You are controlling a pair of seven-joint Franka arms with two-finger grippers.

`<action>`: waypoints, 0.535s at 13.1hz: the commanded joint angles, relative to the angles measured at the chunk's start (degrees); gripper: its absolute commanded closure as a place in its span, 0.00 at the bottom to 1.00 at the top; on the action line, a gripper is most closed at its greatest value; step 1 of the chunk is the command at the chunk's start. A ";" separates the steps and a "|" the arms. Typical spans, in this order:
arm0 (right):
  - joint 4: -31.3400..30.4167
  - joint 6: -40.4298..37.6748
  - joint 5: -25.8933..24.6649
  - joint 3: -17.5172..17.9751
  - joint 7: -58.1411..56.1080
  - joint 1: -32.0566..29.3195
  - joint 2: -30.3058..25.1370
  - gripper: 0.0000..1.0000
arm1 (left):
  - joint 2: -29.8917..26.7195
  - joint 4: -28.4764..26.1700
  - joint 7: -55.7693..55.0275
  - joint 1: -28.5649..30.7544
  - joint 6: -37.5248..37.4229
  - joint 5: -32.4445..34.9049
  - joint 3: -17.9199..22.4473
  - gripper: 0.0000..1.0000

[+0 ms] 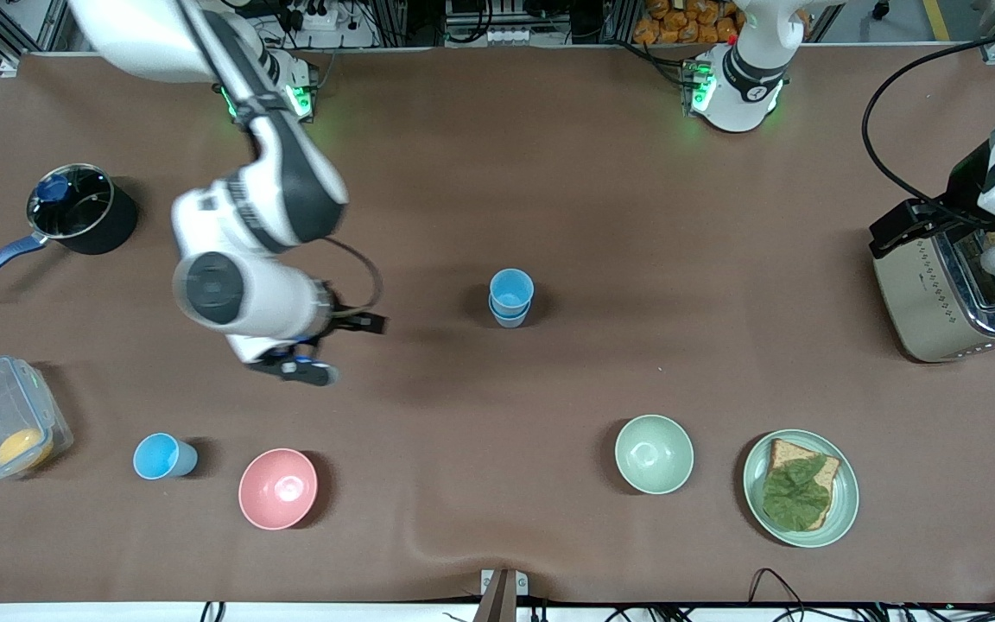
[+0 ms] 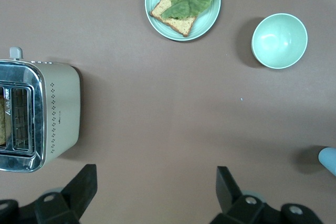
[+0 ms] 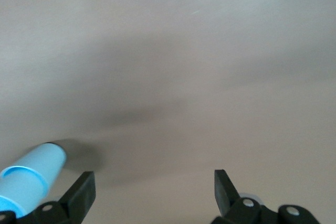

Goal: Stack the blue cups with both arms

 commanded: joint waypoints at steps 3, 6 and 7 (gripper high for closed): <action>-14.83 0.77 -1.48 1.27 -13.03 -8.90 -14.82 0.00 | -0.16 0.20 1.29 -0.02 -0.83 -1.36 0.25 0.00; -21.34 -0.02 -2.97 2.15 -20.58 -15.76 -24.75 0.00 | -0.07 0.20 0.94 -0.11 -0.83 -1.36 0.16 0.00; -22.05 -1.41 -3.06 2.15 -22.70 -17.26 -27.39 0.00 | -0.16 0.20 1.29 -0.11 -0.83 -1.36 0.16 0.00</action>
